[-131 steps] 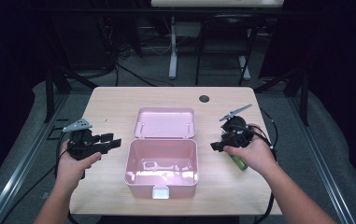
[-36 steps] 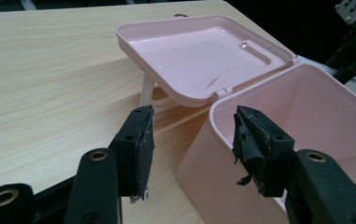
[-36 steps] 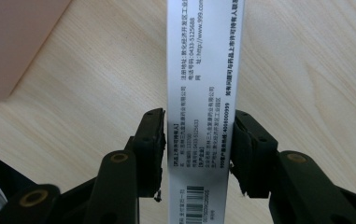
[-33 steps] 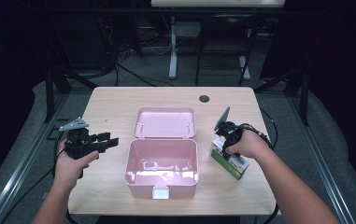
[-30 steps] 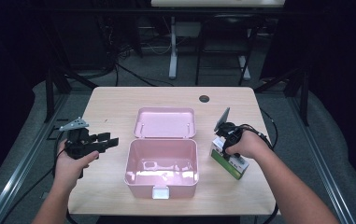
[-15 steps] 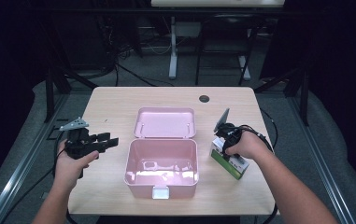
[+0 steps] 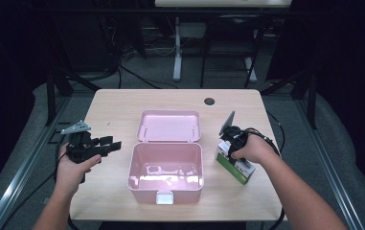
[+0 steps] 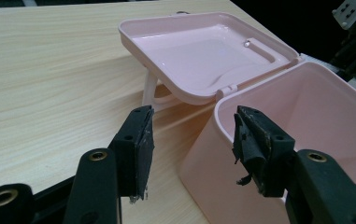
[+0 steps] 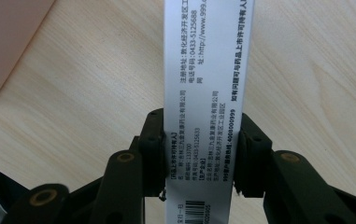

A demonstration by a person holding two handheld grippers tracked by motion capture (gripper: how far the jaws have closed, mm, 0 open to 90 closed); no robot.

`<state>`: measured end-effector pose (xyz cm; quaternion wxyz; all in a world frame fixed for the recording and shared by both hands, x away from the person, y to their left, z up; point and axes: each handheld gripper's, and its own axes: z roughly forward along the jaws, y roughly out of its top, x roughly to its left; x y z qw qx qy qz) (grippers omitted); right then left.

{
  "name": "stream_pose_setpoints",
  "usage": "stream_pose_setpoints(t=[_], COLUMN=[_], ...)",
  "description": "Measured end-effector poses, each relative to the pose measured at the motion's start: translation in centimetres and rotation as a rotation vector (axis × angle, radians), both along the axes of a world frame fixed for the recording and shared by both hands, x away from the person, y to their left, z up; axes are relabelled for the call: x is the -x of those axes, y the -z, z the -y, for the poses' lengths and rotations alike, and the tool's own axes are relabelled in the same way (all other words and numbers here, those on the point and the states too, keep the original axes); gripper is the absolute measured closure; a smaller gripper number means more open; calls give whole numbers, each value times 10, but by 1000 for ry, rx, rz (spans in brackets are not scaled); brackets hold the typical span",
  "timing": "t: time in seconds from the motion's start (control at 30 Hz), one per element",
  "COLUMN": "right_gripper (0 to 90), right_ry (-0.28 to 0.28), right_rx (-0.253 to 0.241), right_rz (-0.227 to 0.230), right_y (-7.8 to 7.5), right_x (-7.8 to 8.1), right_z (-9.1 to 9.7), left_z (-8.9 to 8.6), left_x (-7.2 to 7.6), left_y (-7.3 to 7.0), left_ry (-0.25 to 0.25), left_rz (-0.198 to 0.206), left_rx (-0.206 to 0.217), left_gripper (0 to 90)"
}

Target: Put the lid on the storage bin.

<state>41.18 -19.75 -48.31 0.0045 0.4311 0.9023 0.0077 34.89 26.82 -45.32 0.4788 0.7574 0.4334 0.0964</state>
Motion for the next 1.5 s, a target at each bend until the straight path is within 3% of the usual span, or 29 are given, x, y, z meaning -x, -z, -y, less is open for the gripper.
stream_pose_setpoints(t=[0.13,0.7,1.23,1.5], right_gripper=[612,613,613,613], right_ry=[2,-38,-50,-56], right_rx=[-15,2,5,10], right_rz=[-3,21,46,52], right_y=[-2,-20,-51,-59], right_x=[0,6,11,13], right_z=[0,-6,-7,-8], left_z=[0,0,0,0], left_x=[0,1,0,0], left_y=[0,0,1,0], left_ry=[-5,-5,-5,-3], left_rz=[7,9,9,9], left_rx=[7,5,8,9], left_gripper=[475,474,472,472])
